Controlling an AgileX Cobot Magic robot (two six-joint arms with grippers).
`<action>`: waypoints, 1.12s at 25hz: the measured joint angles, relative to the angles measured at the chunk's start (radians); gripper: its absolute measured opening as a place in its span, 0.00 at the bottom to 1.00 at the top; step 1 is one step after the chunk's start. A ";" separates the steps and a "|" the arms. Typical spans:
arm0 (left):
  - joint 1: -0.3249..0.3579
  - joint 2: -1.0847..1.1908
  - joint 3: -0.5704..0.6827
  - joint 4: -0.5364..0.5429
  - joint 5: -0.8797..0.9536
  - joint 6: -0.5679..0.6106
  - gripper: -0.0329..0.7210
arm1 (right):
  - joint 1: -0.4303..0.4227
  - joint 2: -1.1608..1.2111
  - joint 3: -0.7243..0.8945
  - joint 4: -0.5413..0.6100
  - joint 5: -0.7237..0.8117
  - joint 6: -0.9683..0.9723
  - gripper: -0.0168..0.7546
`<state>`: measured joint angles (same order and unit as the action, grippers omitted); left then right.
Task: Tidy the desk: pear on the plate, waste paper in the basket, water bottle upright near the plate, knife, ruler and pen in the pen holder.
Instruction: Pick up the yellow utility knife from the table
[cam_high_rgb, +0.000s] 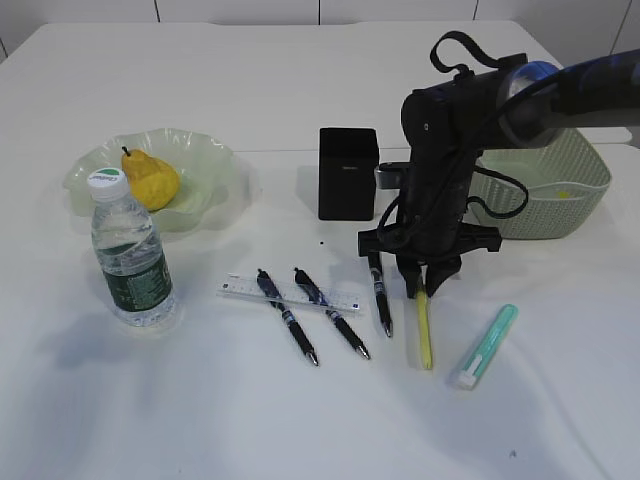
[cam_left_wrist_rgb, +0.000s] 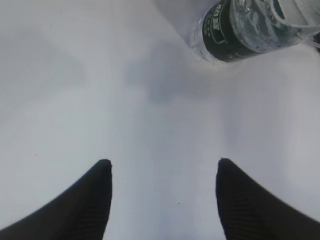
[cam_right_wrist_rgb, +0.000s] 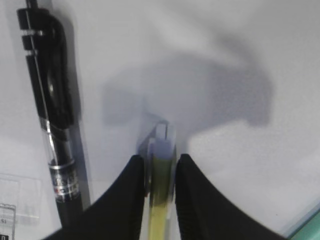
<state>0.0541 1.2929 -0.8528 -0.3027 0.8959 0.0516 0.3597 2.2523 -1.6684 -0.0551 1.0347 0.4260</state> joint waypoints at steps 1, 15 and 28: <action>0.000 0.000 0.000 0.000 0.000 0.000 0.66 | 0.000 0.000 0.000 0.000 0.000 0.000 0.23; 0.000 0.000 0.000 0.000 0.000 0.000 0.65 | 0.000 0.000 0.000 -0.014 0.004 0.000 0.14; 0.000 0.000 0.000 0.000 0.000 0.000 0.65 | 0.000 -0.154 -0.030 -0.027 -0.010 -0.040 0.14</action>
<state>0.0541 1.2929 -0.8528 -0.3027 0.8959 0.0516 0.3597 2.0987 -1.6980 -0.0818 1.0244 0.3860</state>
